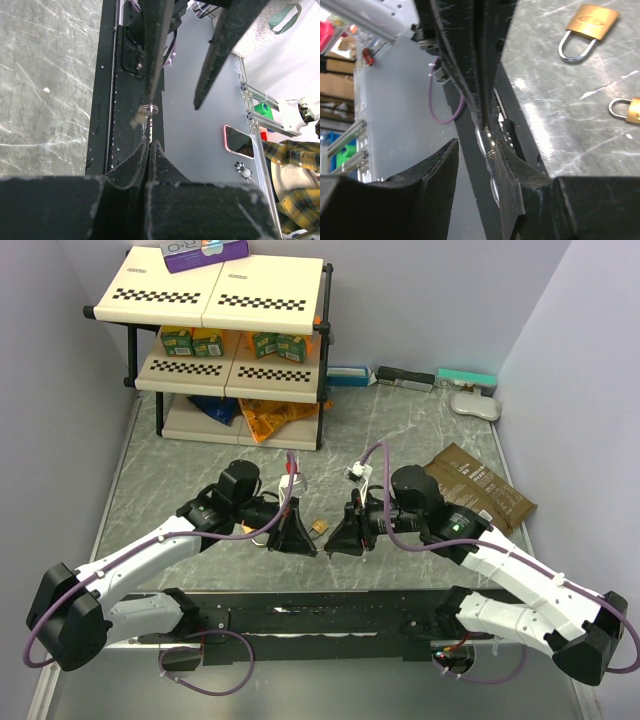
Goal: Unlock with the key
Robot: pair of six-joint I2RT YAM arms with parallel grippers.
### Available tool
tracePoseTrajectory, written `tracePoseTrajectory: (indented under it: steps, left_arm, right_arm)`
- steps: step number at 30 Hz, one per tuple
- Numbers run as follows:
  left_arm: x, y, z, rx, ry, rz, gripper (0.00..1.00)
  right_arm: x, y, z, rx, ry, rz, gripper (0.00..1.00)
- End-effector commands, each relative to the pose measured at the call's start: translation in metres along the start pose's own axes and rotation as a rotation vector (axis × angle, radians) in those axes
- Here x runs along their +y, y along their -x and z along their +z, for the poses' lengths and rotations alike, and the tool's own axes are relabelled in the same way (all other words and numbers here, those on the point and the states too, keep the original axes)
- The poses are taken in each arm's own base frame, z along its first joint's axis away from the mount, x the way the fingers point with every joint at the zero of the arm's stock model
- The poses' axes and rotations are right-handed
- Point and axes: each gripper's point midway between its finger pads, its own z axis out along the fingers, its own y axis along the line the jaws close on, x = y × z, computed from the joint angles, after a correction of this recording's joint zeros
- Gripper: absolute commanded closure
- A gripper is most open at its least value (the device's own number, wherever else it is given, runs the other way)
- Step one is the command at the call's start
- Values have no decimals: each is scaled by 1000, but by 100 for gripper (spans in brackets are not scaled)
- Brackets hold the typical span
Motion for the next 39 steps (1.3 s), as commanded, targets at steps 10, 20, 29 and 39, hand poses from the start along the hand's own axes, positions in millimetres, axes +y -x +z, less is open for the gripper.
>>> tracePoseTrajectory:
  steps: [10,20,29,39]
  left_arm:
    - [-13,13,1,-11,-47,76,99]
    - [-20,10,4,0,-64,92,99]
    - [-22,9,5,0,-68,97,99]
    - [-23,10,5,-5,-66,100,99]
  right_arm:
    - [8,-3,-2,17,32,-29,60]
    - [1,-3,-7,4,-34,-23,46]
    - [9,-8,-2,26,38,-7,60]
    - [10,-21,4,65,80,35,67]
